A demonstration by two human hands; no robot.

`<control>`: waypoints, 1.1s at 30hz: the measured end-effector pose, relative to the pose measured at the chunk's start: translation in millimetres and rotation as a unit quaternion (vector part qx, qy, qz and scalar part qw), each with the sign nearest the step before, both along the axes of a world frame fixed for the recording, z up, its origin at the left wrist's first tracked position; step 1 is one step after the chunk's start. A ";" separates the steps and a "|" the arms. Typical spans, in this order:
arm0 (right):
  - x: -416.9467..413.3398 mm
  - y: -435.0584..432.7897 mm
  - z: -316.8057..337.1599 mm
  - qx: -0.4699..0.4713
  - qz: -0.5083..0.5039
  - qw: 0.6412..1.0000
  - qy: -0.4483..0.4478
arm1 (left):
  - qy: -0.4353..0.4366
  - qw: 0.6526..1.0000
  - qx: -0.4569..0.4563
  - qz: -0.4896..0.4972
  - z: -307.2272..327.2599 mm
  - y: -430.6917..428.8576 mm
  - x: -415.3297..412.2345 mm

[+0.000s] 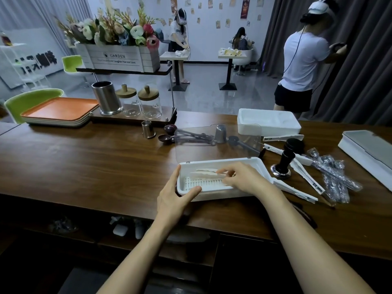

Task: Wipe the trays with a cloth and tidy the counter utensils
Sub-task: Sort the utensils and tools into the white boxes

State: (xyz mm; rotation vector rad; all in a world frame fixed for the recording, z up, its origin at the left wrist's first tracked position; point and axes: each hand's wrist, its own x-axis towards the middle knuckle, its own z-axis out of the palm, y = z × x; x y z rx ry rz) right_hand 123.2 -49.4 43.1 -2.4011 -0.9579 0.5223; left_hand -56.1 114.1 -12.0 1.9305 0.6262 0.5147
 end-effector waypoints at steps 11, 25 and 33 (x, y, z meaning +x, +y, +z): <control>7.2 -109.8 2.3 0.204 -0.215 0.949 -0.110 | 0.007 1.000 0.010 -0.006 -2.3 -0.3 -0.4; 63.6 -169.1 -22.3 -0.089 -0.227 0.969 -0.027 | 0.009 1.000 0.015 -0.005 0.2 -5.1 0.7; 61.6 -175.4 -27.0 -0.043 -0.234 0.970 -0.043 | 0.014 1.000 0.014 0.002 0.6 -6.2 0.4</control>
